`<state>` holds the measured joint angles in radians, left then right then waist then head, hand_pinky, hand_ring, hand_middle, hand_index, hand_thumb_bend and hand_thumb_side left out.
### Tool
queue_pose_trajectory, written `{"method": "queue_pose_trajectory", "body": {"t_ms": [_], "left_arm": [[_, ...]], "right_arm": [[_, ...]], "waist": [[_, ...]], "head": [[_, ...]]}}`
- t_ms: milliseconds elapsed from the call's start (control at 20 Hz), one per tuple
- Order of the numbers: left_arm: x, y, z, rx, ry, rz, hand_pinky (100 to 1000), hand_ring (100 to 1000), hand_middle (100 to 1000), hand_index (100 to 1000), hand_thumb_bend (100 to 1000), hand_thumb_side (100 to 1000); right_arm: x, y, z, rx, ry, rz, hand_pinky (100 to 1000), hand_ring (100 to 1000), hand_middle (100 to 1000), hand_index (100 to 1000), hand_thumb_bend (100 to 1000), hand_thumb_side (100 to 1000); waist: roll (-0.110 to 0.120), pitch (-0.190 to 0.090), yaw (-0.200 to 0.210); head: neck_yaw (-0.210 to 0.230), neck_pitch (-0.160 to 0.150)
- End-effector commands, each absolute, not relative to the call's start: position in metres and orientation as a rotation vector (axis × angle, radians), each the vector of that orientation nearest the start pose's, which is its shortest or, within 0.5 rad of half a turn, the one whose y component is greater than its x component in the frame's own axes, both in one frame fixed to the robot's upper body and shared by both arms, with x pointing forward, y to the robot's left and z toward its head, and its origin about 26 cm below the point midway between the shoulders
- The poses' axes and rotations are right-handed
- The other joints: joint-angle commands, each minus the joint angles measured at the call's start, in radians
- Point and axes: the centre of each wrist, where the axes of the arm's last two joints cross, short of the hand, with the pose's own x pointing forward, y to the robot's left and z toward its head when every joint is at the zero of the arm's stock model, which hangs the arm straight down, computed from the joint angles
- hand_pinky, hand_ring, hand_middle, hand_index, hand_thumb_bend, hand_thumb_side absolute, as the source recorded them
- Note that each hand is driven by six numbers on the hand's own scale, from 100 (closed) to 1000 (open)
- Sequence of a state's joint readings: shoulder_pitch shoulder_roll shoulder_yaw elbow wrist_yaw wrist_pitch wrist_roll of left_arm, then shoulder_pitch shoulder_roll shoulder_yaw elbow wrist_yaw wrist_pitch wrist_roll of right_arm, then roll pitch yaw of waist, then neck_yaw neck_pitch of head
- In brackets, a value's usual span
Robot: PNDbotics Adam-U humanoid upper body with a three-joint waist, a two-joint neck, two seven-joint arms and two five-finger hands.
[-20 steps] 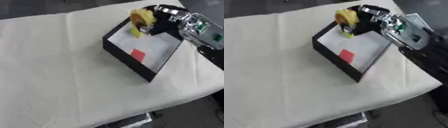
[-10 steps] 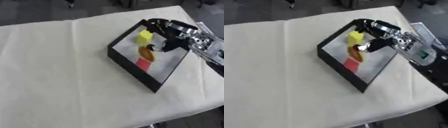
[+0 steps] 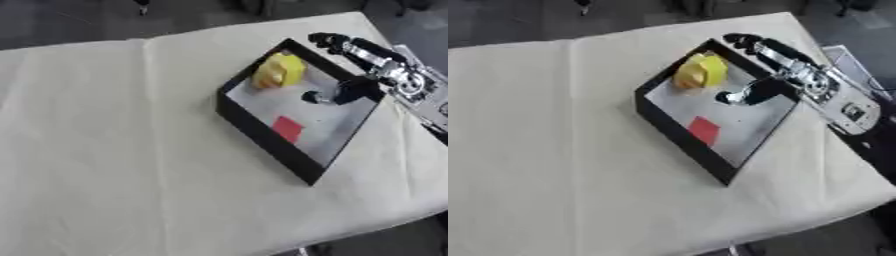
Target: Pick up the objects with one hand, pass them to the other hand, and then place them into the box on the other side of the table.
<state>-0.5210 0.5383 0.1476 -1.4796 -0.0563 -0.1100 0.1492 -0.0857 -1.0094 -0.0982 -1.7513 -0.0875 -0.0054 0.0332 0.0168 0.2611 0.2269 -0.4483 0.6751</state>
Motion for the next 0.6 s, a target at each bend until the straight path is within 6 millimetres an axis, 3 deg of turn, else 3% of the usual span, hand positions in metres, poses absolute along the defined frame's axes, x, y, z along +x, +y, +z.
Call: {"method": "queue_pose_trajectory", "body": {"t_ms": [50,200,300,350,400,450,600], "left_arm": [[0.372,0.377,0.223,0.705,-2.186,-0.191,781,666,676,812,285,590],[0.368,0.383,0.221,0.736,-2.184,-0.131,782,666,681,822,285,642],[0.364,0.390,0.218,0.762,-2.175,-0.071,783,666,682,828,271,699],[0.362,0.393,0.215,0.772,-2.167,-0.042,784,670,690,840,260,761],[0.360,0.396,0.212,0.779,-2.156,-0.007,789,675,698,848,133,819],[0.358,0.398,0.210,0.782,-2.148,0.022,789,675,696,848,249,801],[0.354,0.402,0.202,0.784,-2.123,0.088,795,688,717,865,248,796]], "right_arm": [[0.275,-0.406,0.237,-0.621,-1.946,0.585,1000,1000,1000,1000,100,342],[0.262,-0.385,0.237,-0.431,-2.128,0.390,1000,1000,1000,1000,100,368],[0.260,-0.383,0.232,-0.328,-2.230,0.306,1000,1000,1000,1000,100,340],[0.259,-0.383,0.229,-0.293,-2.270,0.273,1000,1000,1000,1000,100,274],[0.259,-0.382,0.226,-0.263,-2.308,0.233,1000,1000,1000,1000,100,257],[0.258,-0.382,0.224,-0.243,-2.338,0.196,1000,1000,1000,1000,100,231],[0.257,-0.381,0.214,-0.214,-2.386,0.116,1000,1000,1000,1000,100,165]], "waist": [[-0.001,-0.013,0.001],[-0.003,-0.010,0.007],[-0.009,-0.009,0.013],[-0.012,-0.010,0.016],[-0.017,-0.011,0.020],[-0.020,-0.012,0.024],[-0.032,-0.019,0.039]], "head": [[0.013,-0.001],[0.041,-0.002],[0.067,-0.003],[0.077,-0.002],[0.089,-0.001],[0.098,-0.001],[0.119,0.000]]}}
